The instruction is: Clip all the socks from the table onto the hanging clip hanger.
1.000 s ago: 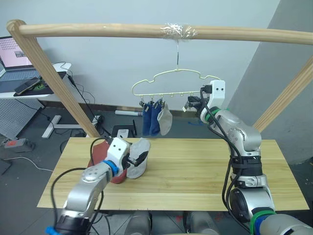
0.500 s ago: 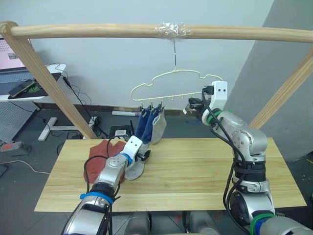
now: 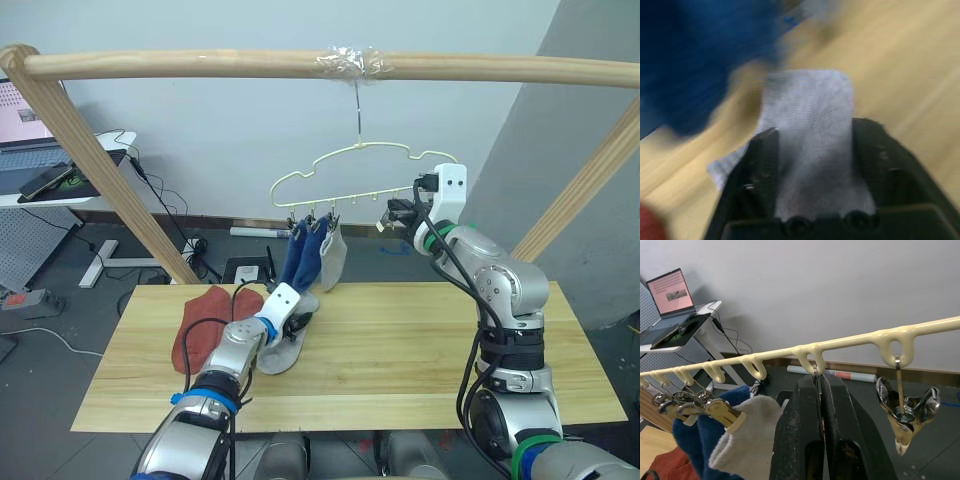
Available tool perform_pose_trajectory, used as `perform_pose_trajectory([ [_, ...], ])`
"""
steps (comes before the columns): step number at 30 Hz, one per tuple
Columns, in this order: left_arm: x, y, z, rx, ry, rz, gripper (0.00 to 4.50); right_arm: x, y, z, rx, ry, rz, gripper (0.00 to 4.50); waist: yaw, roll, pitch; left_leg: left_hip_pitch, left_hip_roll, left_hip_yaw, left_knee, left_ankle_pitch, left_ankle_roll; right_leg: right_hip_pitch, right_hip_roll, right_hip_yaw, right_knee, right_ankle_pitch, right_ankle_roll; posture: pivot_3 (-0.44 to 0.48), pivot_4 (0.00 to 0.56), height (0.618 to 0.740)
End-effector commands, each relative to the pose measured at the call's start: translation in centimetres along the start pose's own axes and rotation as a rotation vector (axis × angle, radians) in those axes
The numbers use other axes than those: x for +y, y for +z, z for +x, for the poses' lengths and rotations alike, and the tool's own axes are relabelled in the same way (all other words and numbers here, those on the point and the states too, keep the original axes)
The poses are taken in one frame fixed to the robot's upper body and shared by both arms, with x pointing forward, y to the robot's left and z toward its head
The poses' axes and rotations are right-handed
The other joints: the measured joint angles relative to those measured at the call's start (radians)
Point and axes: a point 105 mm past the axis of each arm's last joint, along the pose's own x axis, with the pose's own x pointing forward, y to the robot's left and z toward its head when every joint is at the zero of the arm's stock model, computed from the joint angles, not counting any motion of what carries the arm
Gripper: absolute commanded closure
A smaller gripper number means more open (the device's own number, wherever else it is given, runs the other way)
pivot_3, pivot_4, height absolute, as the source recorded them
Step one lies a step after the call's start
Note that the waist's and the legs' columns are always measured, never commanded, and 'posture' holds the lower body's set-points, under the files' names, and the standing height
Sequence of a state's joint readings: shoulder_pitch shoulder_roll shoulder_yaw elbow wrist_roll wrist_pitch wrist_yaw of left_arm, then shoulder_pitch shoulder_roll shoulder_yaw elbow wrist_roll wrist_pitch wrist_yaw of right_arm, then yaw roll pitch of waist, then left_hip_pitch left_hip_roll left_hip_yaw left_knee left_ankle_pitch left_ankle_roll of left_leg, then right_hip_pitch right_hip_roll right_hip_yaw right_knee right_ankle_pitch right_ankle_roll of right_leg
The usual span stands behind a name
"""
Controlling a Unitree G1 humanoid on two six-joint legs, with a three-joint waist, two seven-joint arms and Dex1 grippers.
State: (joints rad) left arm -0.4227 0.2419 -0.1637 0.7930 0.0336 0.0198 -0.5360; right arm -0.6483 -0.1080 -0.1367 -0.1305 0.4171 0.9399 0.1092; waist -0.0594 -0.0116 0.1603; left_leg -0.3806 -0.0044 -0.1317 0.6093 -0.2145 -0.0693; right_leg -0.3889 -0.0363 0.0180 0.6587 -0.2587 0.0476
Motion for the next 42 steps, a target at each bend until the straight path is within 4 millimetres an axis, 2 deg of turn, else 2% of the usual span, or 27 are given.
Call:
perform_pose_trajectory([
  [1,-1.8,-0.6,0.0,-0.012,-0.039,0.001,3.5,-0.1,1.0,0.1,-0.016,0.011,-0.008,4.5,-0.001,0.0,0.0,0.0,0.0,0.0,0.0,0.0,0.0,0.0,0.0,0.0,0.0,0.0,0.0,-0.102,0.148,0.74],
  [4,-3.2,1.0,-0.2,-0.1,-0.074,-0.019,4.38,0.1,1.2,0.2,0.0,0.019,0.004,4.5,-0.001,0.001,0.0,0.0,0.0,0.0,0.0,0.0,0.0,0.0,0.0,0.0,0.0,0.0,0.0,-0.098,0.148,0.74],
  [5,-3.7,1.5,-0.3,-0.128,-0.086,-0.028,4.45,0.1,1.2,0.2,0.01,0.018,0.012,4.5,-0.001,0.001,0.001,-0.001,0.0,0.0,0.0,0.0,0.0,0.0,0.0,0.0,0.0,0.0,0.0,-0.093,0.146,0.74],
  [8,-5.0,4.9,-0.8,-0.296,-0.118,-0.169,4.45,0.5,0.9,0.3,0.061,0.029,0.054,4.5,0.001,0.002,0.002,-0.002,0.0,-0.001,0.0,0.0,0.0,-0.001,0.0,0.0,-0.001,0.0,0.0,-0.088,0.142,0.74],
  [12,-5.8,11.0,-2.4,-0.568,-0.155,-0.344,4.45,1.1,0.8,0.1,0.126,0.045,0.138,4.5,0.002,0.002,0.002,-0.003,0.0,-0.001,0.0,0.0,0.0,-0.001,0.0,-0.001,-0.001,0.0,0.0,-0.086,0.139,0.74],
  [14,-6.1,13.1,-3.0,-0.648,-0.155,-0.351,4.45,1.2,0.9,-0.1,0.152,0.041,0.18,4.5,0.002,0.003,0.002,-0.003,0.0,-0.001,0.0,0.0,0.0,-0.001,0.0,-0.001,-0.001,0.0,0.0,-0.088,0.134,0.74],
  [17,-6.5,15.1,-3.4,-0.71,-0.162,-0.363,4.45,1.3,1.2,-0.2,0.171,0.035,0.217,4.5,0.0,0.003,0.002,-0.003,0.0,-0.001,0.0,0.0,0.0,-0.001,0.0,-0.001,-0.002,0.0,0.0,-0.1,0.129,0.74],
  [22,-6.4,16.2,-3.0,-0.729,-0.154,-0.369,4.45,1.5,1.4,-0.2,0.19,0.019,0.278,4.5,-0.001,0.003,0.002,-0.003,0.0,0.0,0.0,0.0,0.0,-0.001,0.0,-0.001,-0.002,0.0,0.0,-0.1,0.129,0.74],
  [30,-6.3,15.9,-2.7,-0.724,-0.153,-0.36,4.45,1.4,1.5,-0.5,0.202,-0.006,0.33,4.5,-0.006,0.003,0.002,-0.004,0.0,0.0,-0.001,0.0,0.0,-0.001,0.0,-0.001,-0.005,0.0,0.0,-0.131,0.132,0.74],
  [36,-7.3,15.7,-2.3,-0.704,-0.193,-0.352,4.45,1.6,1.8,-0.6,0.203,-0.006,0.336,4.5,-0.016,0.004,0.002,-0.006,0.0,-0.001,-0.001,0.0,0.0,-0.001,0.0,-0.001,-0.008,0.0,0.0,-0.139,0.137,0.74],
  [42,-6.8,16.2,-2.1,-0.726,-0.163,-0.35,4.45,1.6,1.7,-0.6,0.206,-0.012,0.343,4.5,-0.026,0.004,0.003,-0.008,0.0,-0.001,-0.001,-0.001,0.001,-0.001,0.0,-0.002,-0.01,0.0,0.001,-0.139,0.14,0.74],
])
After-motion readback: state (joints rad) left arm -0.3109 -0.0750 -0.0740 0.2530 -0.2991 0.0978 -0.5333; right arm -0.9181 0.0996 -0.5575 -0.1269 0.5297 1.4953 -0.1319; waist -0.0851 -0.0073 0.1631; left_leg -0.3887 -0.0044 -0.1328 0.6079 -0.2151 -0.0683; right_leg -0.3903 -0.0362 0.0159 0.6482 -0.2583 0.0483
